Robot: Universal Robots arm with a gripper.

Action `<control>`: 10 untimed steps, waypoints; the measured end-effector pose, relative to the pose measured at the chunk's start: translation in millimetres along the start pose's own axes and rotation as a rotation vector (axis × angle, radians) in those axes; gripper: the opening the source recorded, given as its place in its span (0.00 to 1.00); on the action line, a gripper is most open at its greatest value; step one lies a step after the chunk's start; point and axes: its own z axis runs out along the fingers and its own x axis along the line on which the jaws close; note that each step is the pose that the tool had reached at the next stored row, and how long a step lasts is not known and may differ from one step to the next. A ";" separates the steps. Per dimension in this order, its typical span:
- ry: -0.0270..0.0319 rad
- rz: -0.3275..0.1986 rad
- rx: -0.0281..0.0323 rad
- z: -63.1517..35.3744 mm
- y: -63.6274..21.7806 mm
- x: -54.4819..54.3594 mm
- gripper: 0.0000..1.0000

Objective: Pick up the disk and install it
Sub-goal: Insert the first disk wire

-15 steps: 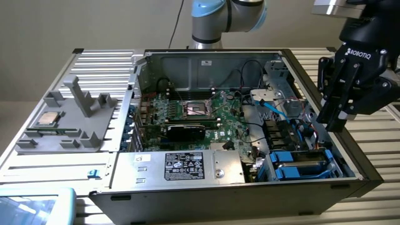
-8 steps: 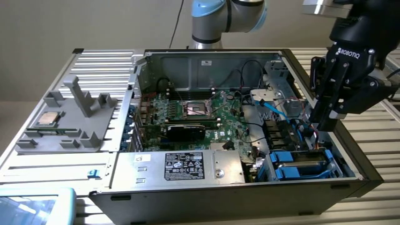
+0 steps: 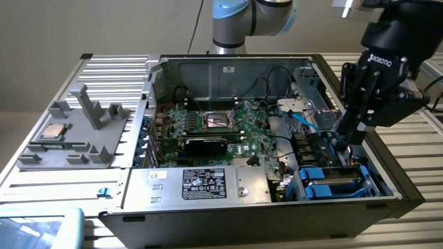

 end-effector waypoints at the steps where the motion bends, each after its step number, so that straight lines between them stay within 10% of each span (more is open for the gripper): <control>1: -0.0069 0.007 -0.0028 0.5 -0.1 -0.2 0.31; 10: -0.0169 0.017 -0.0055 2.6 2.7 -0.5 0.31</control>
